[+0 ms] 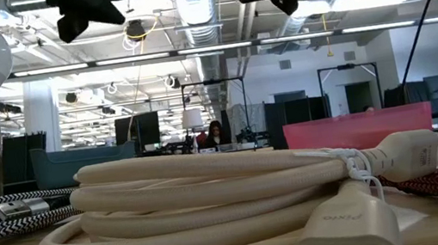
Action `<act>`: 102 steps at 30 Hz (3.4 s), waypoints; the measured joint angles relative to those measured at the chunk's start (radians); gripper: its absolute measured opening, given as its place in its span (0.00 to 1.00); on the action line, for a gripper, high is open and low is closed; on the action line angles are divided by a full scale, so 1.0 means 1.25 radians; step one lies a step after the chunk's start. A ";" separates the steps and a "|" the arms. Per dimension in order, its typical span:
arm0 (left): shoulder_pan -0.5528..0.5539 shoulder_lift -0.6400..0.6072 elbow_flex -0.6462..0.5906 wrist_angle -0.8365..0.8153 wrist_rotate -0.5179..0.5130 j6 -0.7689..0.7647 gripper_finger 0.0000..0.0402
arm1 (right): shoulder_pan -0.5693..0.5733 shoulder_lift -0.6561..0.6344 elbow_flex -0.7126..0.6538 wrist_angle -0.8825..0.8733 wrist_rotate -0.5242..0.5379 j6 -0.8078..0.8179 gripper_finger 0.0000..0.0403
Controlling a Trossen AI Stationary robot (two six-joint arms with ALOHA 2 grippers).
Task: Pick & Place USB Port
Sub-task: Put the white black charger cable into blue bin
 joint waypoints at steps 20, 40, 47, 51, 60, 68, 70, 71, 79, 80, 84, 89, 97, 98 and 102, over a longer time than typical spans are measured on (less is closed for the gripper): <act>-0.071 0.204 0.121 -0.161 0.025 -0.319 0.01 | -0.028 -0.005 0.000 -0.108 0.146 -0.086 0.24; -0.110 0.314 0.173 -0.064 0.017 -0.389 0.01 | -0.142 -0.005 0.000 -0.114 0.147 -0.121 0.17; -0.141 0.410 0.278 -0.244 0.037 -0.465 0.01 | -0.142 -0.005 -0.002 -0.113 0.147 -0.113 0.17; -0.162 0.458 0.333 -0.319 0.038 -0.552 0.01 | -0.147 -0.003 -0.005 -0.122 0.147 -0.105 0.17; -0.189 0.574 0.463 -0.315 0.034 -0.644 0.01 | -0.185 0.003 -0.005 -0.143 0.148 -0.127 0.17; -0.196 0.667 0.530 -0.332 0.051 -0.674 0.01 | -0.216 0.003 -0.005 -0.179 0.148 -0.168 0.17; -0.196 0.674 0.530 -0.358 0.073 -0.704 0.01 | -0.223 0.003 -0.005 -0.186 0.148 -0.170 0.17; -0.197 0.675 0.530 -0.383 0.091 -0.723 0.01 | -0.227 0.003 -0.005 -0.188 0.148 -0.170 0.17; -0.196 0.670 0.530 -0.448 0.145 -0.802 0.01 | -0.259 0.003 -0.005 -0.195 0.147 -0.205 0.17; -0.193 0.670 0.530 -0.448 0.145 -0.810 0.01 | -0.265 0.003 -0.005 -0.195 0.147 -0.206 0.17; -0.182 0.670 0.530 -0.448 0.145 -0.851 0.01 | -0.289 0.003 -0.005 -0.196 0.147 -0.212 0.17; -0.171 0.670 0.530 -0.444 0.145 -0.928 0.01 | -0.318 0.003 -0.005 -0.204 0.147 -0.212 0.17; -0.170 0.670 0.530 -0.429 0.145 -0.952 0.01 | -0.344 0.003 -0.005 -0.226 0.146 -0.211 0.17; -0.170 0.670 0.530 -0.428 0.145 -0.940 0.01 | -0.346 0.003 -0.005 -0.227 0.146 -0.211 0.17; -0.171 0.670 0.530 -0.420 0.145 -0.904 0.01 | -0.347 0.003 -0.005 -0.228 0.146 -0.211 0.17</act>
